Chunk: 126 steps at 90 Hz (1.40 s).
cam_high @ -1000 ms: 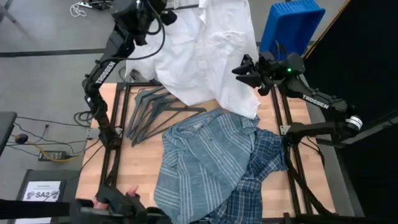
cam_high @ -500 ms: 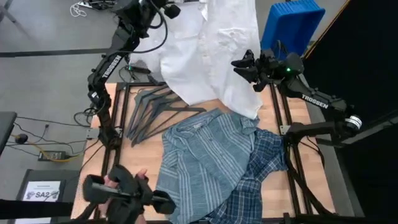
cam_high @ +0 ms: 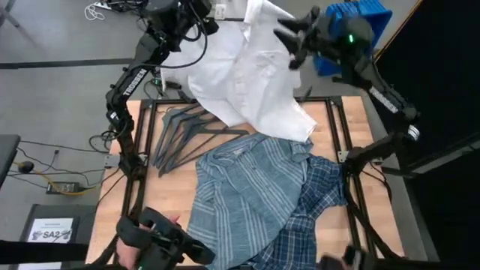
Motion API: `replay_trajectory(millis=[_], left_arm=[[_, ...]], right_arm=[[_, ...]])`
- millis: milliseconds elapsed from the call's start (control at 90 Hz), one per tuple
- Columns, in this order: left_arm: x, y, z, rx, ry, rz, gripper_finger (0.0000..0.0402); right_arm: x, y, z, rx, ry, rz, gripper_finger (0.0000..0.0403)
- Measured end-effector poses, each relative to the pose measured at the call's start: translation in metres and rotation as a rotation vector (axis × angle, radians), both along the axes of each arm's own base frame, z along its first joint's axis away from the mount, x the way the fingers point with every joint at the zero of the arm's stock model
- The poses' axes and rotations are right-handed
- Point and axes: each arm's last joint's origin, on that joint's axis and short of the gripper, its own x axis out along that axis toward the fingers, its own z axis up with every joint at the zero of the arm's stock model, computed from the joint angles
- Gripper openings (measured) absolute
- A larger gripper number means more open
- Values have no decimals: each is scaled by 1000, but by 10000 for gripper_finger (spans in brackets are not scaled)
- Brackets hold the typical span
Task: Hang clothes
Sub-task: Hang the white shirt on the hanging rack
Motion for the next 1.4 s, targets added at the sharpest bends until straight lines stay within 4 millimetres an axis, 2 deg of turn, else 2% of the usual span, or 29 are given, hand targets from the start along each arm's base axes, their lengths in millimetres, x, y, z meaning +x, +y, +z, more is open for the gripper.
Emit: replay_trajectory(millis=[144, 233, 311, 444, 544, 689, 811, 911, 1056, 1100, 1400], left_arm=[[0, -6, 1, 5, 34, 24, 55], [-4, -11, 5, 17, 53, 63, 55], [-10, -15, 9, 21, 54, 78, 55], [-20, -23, 18, 31, 31, 83, 55], [-24, -27, 21, 37, 20, 82, 55], [-24, -27, 21, 27, 8, 79, 55], [-24, -27, 21, 27, 9, 79, 55], [-24, -27, 21, 28, 10, 81, 55], [-25, -27, 21, 27, 5, 86, 55], [-25, -27, 21, 27, 5, 87, 55], [-26, -28, 29, 85, -39, 92, 55]], right_arm=[[-1, -40, 16, 16, 63, -54, 163], [-6, -61, 17, 51, 112, 10, 173], [-10, -80, 11, 120, 133, 109, 184], [-13, -110, -10, 233, 158, 289, 205], [-11, -124, -22, 284, 178, 376, 216], [1, -128, -29, 287, 181, 401, 219], [11, -121, -24, 232, 160, 412, 195], [15, -117, -20, 208, 139, 428, 149], [19, -115, -19, 181, 126, 378, 36], [20, -115, -19, 165, 124, 361, 17], [21, -114, -11, 124, 60, 292, 6]])
